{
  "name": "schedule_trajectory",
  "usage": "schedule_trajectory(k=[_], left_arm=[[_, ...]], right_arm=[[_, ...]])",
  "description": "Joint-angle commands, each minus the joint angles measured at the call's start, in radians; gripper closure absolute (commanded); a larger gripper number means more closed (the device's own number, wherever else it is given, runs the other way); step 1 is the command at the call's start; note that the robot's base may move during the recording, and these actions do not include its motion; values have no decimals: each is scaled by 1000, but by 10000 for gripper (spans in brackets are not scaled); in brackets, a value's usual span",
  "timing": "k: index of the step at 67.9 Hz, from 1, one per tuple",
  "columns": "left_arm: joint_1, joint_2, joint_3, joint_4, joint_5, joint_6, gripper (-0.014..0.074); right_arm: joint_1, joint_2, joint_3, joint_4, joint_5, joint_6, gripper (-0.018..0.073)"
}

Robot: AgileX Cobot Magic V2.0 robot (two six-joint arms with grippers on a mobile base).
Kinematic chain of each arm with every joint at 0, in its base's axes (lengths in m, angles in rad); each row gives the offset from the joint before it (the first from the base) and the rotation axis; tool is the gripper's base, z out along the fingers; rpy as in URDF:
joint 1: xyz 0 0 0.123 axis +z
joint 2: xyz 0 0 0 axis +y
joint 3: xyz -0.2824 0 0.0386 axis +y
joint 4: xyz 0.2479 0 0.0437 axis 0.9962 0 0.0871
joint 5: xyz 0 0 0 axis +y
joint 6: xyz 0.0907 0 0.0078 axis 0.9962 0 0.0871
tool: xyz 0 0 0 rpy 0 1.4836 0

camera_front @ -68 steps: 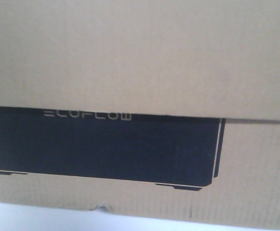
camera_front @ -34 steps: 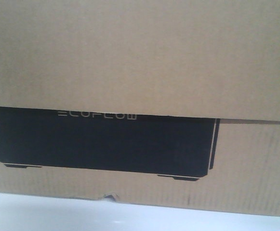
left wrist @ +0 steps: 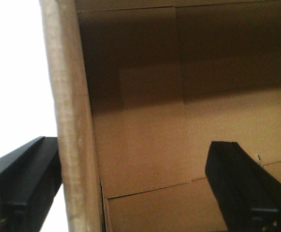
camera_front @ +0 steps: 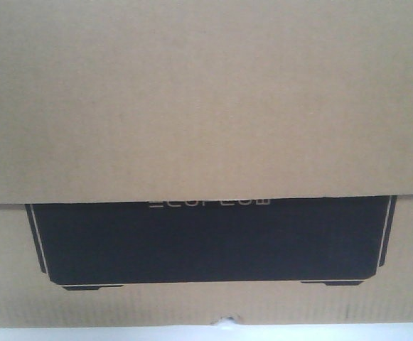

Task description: Grab box from left shelf to table start

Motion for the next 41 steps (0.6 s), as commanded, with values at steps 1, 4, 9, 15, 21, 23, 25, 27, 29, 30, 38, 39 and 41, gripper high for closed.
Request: schedule_trajectory(k=[1, 4, 9, 15, 21, 23, 25, 27, 29, 30, 38, 39, 41], left_arm=[[-7, -48, -36, -44, -12, 7, 108], [-7, -53, -37, -44, -12, 7, 108], [-7, -68, -39, -40, -23, 5, 108], [-7, -94, -39, -33, -45, 5, 108], [-7, -124, -39, -6, -57, 5, 108], [-7, -138, -39, 6, -59, 5, 108], [-7, -148, -39, 18, -59, 5, 108], [-7, -158, -39, 32, -59, 5, 108], [-7, -173, -39, 49, -59, 5, 110], [-7, -180, -39, 55, -57, 5, 111], [-7, -246, -39, 90, -57, 5, 148], [-7, -256, -39, 92, -57, 5, 157], [-7, -281, -39, 92, -52, 5, 178]], right_arm=[[-1, -67, -29, -8, -41, 0, -71], [-1, -80, -29, -9, -43, 0, -71], [-1, -107, -29, -11, -47, 0, -71], [-1, -144, -29, -11, -48, 0, -71], [-1, -184, -29, -11, -49, 0, -71], [-1, -201, -29, -11, -49, 0, -71], [-1, -216, -29, -11, -49, 0, -71], [-1, -231, -29, -11, -49, 0, -71], [-1, -247, -29, -11, -49, 0, -71], [-1, -254, -29, -11, -49, 0, -71], [-1, -321, -27, -11, -48, 0, -52], [-1, -335, -25, -11, -48, 0, -46], [-1, -353, -22, -11, -48, 0, -31]])
